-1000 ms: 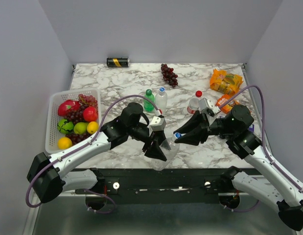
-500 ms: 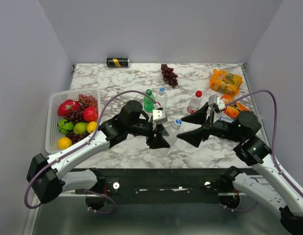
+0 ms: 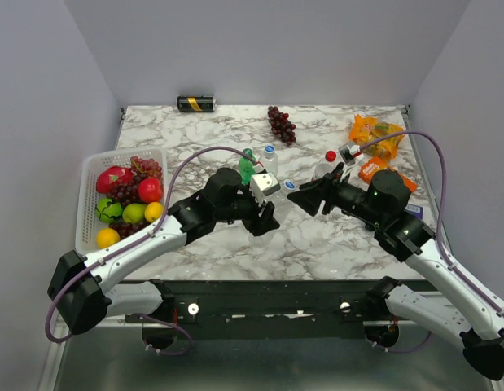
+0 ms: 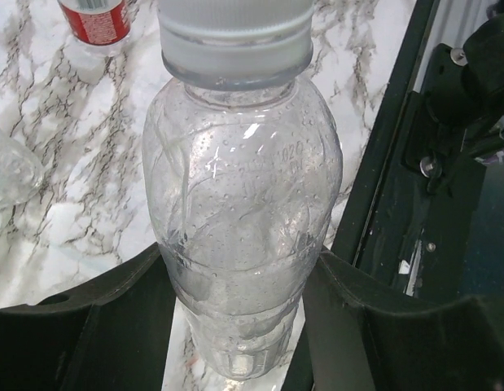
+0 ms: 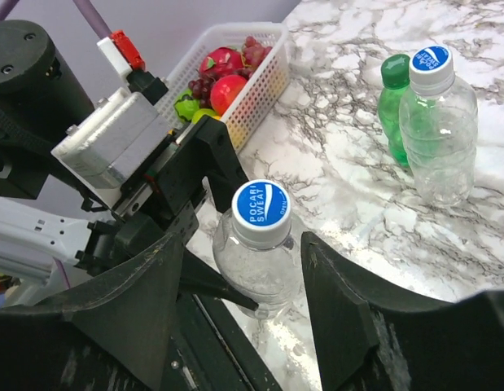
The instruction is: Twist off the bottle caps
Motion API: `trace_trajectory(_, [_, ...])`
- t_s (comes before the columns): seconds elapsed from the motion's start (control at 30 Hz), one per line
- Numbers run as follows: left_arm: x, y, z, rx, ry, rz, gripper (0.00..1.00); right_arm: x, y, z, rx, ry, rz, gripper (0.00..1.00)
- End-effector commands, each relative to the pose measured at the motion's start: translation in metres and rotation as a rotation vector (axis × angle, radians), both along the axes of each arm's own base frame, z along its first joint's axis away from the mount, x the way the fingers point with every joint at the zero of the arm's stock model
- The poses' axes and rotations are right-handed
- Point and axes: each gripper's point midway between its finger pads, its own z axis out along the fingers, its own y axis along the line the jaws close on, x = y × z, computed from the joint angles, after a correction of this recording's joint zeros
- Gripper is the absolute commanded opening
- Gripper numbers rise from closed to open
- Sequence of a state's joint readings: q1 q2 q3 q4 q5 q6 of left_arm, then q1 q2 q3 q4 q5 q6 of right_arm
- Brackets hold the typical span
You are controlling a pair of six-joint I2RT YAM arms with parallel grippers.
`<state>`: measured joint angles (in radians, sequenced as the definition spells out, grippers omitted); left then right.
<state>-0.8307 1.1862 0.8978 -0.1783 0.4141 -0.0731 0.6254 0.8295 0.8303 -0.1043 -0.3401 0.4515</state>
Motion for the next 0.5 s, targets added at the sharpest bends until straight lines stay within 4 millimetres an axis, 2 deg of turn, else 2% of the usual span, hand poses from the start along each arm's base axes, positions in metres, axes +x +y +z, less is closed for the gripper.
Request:
trace_trajectory(0.0, [0.009,0.001,0.002,0.018,-0.018,0.058,0.37,0.002,0.003,0.014,0.055,-0.015,-0.017,0.67])
trace_trajectory(0.47, [0.011,0.002,-0.003,0.038,-0.021,0.068,0.36,0.008,0.013,-0.002,0.026,0.038,-0.001,0.66])
